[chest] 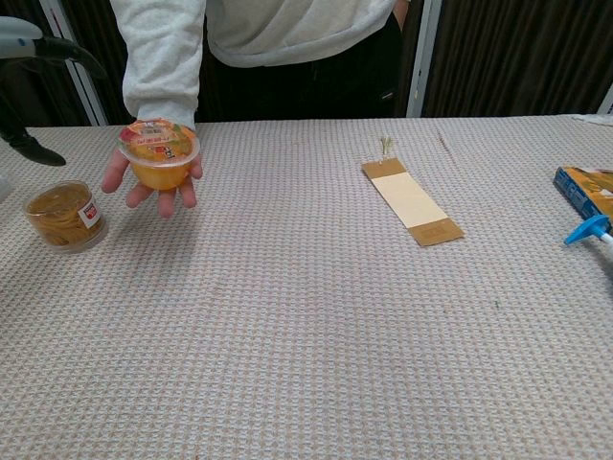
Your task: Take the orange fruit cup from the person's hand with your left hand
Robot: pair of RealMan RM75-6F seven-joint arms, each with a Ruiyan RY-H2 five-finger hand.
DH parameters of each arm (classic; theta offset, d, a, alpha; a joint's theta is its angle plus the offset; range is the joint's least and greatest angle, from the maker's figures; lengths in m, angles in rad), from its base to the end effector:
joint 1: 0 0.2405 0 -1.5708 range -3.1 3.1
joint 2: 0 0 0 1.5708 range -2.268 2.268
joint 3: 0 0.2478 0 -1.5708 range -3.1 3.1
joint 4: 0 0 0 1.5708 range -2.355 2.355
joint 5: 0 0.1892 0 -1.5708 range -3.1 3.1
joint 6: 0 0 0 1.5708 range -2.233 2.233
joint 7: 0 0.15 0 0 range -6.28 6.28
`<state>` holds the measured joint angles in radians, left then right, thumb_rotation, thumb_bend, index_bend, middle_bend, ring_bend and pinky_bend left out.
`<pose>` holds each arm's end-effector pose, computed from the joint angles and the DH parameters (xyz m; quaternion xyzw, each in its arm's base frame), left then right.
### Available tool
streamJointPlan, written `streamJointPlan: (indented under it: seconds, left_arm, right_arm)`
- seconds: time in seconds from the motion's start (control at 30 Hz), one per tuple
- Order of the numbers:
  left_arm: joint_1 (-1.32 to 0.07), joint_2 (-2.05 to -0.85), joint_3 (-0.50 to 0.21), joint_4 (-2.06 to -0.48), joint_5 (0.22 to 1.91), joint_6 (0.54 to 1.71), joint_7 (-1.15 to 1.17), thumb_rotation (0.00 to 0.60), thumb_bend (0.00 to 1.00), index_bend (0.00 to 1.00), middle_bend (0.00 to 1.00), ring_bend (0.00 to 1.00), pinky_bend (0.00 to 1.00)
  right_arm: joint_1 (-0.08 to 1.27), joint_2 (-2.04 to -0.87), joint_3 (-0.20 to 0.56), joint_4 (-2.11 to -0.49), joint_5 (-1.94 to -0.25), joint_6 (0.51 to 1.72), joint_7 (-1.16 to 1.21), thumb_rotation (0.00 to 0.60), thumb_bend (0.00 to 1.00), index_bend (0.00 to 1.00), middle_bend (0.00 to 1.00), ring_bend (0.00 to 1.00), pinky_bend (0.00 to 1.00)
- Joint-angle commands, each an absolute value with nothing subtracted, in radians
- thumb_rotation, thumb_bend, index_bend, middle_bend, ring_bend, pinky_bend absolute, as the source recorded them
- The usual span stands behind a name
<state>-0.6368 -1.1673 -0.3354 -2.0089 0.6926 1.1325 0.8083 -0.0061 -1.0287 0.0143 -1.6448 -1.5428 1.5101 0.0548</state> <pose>-0.1442 0.3204 0.1217 -0.6844 -0.3884 -0.2944 0.5424 -0.3053 -0.1506 0.1951 0.5903 -0.4077 0.3662 0.5927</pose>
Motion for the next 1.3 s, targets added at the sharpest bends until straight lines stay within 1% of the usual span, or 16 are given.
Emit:
streamJointPlan:
  seconds: [0.03, 0.27, 0.53, 0.6, 0.73, 0.83, 0.9, 0.93, 0.97, 1.0, 1.07, 1.17, 1.23, 1.3]
  left_arm:
    - [-0.809, -1.251, -0.394, -1.981, 0.455, 1.179, 0.995, 0.600, 0.19, 0.14, 0.00, 0.00, 0.10]
    - [-0.947, -1.336, -0.416, -1.917, 0.211, 1.268, 1.120, 0.600, 0.20, 0.15, 0.00, 0.01, 0.11]
    - [-1.019, -1.401, -0.421, -1.855, 0.108, 1.304, 1.150, 0.600, 0.20, 0.17, 0.00, 0.02, 0.12]
    - [-1.032, -1.418, -0.415, -1.840, 0.089, 1.312, 1.156, 0.600, 0.20, 0.20, 0.02, 0.04, 0.14]
    - [-1.047, -1.448, -0.401, -1.816, 0.089, 1.330, 1.148, 0.600, 0.21, 0.25, 0.08, 0.08, 0.18]
    - [-1.052, -1.464, -0.385, -1.810, 0.096, 1.338, 1.143, 0.600, 0.21, 0.27, 0.09, 0.09, 0.19]
    - [-1.054, -1.473, -0.376, -1.807, 0.100, 1.342, 1.139, 0.600, 0.23, 0.32, 0.12, 0.12, 0.21]
    - [-1.054, -1.475, -0.374, -1.807, 0.102, 1.342, 1.137, 0.600, 0.25, 0.37, 0.16, 0.16, 0.24]
    - [-1.054, -1.479, -0.370, -1.806, 0.105, 1.344, 1.133, 0.600, 0.28, 0.44, 0.22, 0.21, 0.28]
    - [-1.054, -1.483, -0.365, -1.805, 0.112, 1.347, 1.129, 0.600, 0.31, 0.48, 0.27, 0.25, 0.31]
    - [-1.053, -1.491, -0.354, -1.804, 0.143, 1.354, 1.114, 0.600, 0.39, 0.60, 0.40, 0.36, 0.40]
    - [-1.046, -1.504, -0.330, -1.803, 0.206, 1.367, 1.089, 0.600, 0.50, 0.74, 0.53, 0.47, 0.48]
    - [-1.040, -1.516, -0.310, -1.798, 0.257, 1.380, 1.069, 0.600, 0.52, 0.78, 0.56, 0.50, 0.50]
    - [-1.034, -1.523, -0.296, -1.795, 0.294, 1.387, 1.053, 0.600, 0.54, 0.79, 0.57, 0.52, 0.51]
  right_arm:
    - [-0.006, -1.027, 0.014, -1.645, -1.541, 1.508, 0.061, 0.600, 0.11, 0.12, 0.00, 0.00, 0.00]
    - [-0.007, -1.024, 0.014, -1.647, -1.538, 1.506, 0.069, 0.600, 0.11, 0.12, 0.00, 0.00, 0.00]
    - [-0.008, -1.023, 0.013, -1.651, -1.537, 1.506, 0.068, 0.600, 0.11, 0.12, 0.00, 0.00, 0.00]
    - [-0.008, -1.022, 0.013, -1.651, -1.534, 1.505, 0.069, 0.600, 0.11, 0.12, 0.00, 0.00, 0.00]
    - [-0.008, -1.022, 0.013, -1.652, -1.533, 1.506, 0.071, 0.600, 0.11, 0.12, 0.00, 0.00, 0.00]
    - [-0.009, -1.021, 0.013, -1.652, -1.532, 1.505, 0.071, 0.600, 0.11, 0.12, 0.00, 0.00, 0.00]
    - [-0.009, -1.021, 0.013, -1.653, -1.532, 1.505, 0.071, 0.600, 0.11, 0.12, 0.00, 0.00, 0.00]
    - [-0.009, -1.021, 0.013, -1.653, -1.532, 1.505, 0.071, 0.600, 0.11, 0.12, 0.00, 0.00, 0.00]
    - [-0.009, -1.021, 0.013, -1.653, -1.532, 1.505, 0.070, 0.600, 0.11, 0.12, 0.00, 0.00, 0.00]
    - [-0.009, -1.021, 0.013, -1.654, -1.532, 1.505, 0.069, 0.600, 0.11, 0.12, 0.00, 0.00, 0.00]
    - [-0.010, -1.021, 0.013, -1.655, -1.532, 1.506, 0.068, 0.600, 0.11, 0.12, 0.00, 0.00, 0.00]
    - [-0.010, -1.022, 0.013, -1.656, -1.531, 1.506, 0.065, 0.600, 0.11, 0.12, 0.00, 0.00, 0.00]
    - [-0.010, -1.022, 0.013, -1.656, -1.530, 1.507, 0.064, 0.600, 0.11, 0.12, 0.00, 0.00, 0.00]
    - [-0.011, -1.022, 0.014, -1.656, -1.530, 1.508, 0.063, 0.600, 0.11, 0.12, 0.00, 0.00, 0.00]
